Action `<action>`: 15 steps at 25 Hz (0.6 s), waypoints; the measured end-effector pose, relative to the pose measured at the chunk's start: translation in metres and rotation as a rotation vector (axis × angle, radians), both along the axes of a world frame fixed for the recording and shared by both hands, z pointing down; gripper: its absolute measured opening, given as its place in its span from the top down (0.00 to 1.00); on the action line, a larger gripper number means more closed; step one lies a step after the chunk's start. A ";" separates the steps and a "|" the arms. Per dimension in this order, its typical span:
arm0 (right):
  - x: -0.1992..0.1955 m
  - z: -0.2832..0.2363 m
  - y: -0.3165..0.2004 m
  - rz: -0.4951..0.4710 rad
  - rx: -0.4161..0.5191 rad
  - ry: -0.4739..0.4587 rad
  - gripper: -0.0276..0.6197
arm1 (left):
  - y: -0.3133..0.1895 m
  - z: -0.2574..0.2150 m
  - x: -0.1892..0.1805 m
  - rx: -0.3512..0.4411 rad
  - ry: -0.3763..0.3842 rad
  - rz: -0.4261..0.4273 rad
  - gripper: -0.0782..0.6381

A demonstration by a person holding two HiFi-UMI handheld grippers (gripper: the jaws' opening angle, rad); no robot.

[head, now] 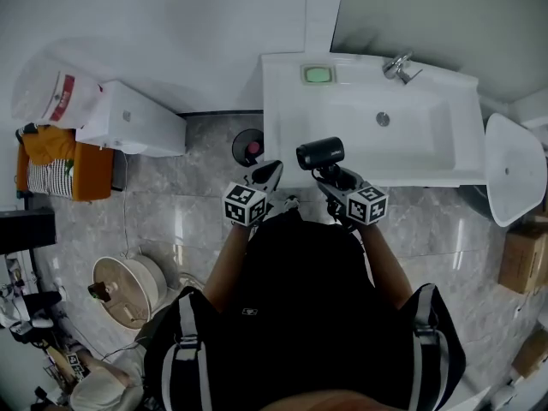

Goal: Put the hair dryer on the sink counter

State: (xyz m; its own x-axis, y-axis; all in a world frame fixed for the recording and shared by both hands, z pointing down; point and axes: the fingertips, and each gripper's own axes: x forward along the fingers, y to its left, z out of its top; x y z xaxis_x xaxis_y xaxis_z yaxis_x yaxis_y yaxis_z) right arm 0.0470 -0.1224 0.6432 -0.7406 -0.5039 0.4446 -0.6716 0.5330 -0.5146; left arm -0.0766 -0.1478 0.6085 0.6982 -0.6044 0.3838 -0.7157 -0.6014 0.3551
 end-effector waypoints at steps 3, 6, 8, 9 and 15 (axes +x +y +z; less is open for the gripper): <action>-0.003 0.003 -0.006 0.027 0.001 0.006 0.45 | -0.005 0.002 -0.005 0.001 -0.001 0.028 0.87; -0.009 0.006 -0.015 0.059 0.004 0.008 0.45 | -0.012 0.005 -0.011 0.002 -0.001 0.057 0.87; -0.014 0.010 -0.023 0.082 0.001 0.002 0.45 | -0.017 0.007 -0.016 0.002 -0.005 0.074 0.87; -0.016 0.011 -0.027 0.093 -0.002 -0.003 0.45 | -0.020 0.007 -0.018 0.003 -0.008 0.081 0.87; -0.029 0.014 -0.044 0.116 -0.007 -0.016 0.45 | -0.027 0.009 -0.028 -0.006 -0.010 0.087 0.87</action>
State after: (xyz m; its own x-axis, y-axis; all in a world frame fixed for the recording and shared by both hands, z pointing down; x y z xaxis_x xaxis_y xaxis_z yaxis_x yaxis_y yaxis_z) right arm 0.0182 -0.1664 0.6569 -0.6846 -0.5834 0.4370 -0.7201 0.4484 -0.5295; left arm -0.1050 -0.1744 0.6178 0.7442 -0.5390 0.3945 -0.6642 -0.6595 0.3519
